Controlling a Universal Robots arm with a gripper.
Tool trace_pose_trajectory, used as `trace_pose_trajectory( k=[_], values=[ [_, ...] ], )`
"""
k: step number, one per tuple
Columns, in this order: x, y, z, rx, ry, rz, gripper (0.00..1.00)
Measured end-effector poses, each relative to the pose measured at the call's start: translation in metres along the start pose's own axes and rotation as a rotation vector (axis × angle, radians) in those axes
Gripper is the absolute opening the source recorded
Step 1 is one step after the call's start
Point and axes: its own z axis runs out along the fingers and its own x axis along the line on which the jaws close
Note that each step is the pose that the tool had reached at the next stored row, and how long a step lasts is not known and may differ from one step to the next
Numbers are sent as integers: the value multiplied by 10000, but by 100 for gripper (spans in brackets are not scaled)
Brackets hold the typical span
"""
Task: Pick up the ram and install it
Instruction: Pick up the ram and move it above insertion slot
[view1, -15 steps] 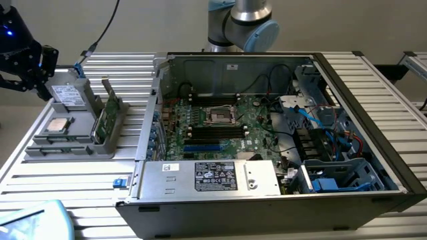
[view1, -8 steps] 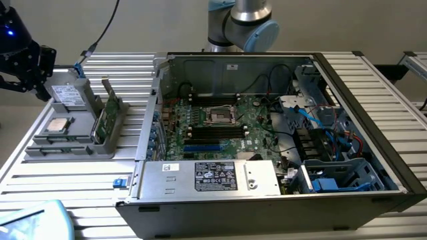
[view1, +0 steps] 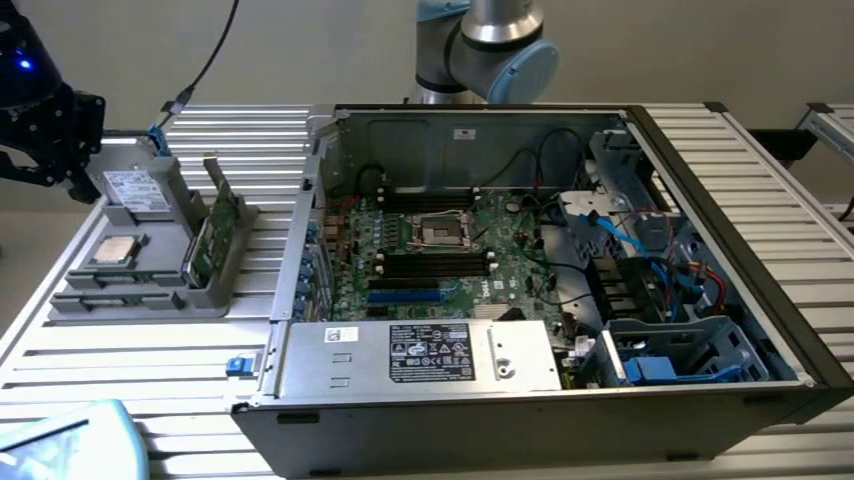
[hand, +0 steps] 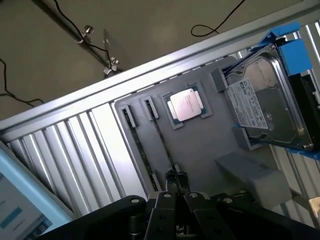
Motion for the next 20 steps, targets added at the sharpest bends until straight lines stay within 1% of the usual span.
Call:
trace_pose_trajectory(
  k=[16, 18, 20],
  values=[
    [5, 10, 17, -34, 168, -2844, 11],
    [7, 19, 19, -32, 191, -3068, 11],
    [7, 18, 18, -34, 193, -3076, 11]
  ],
)
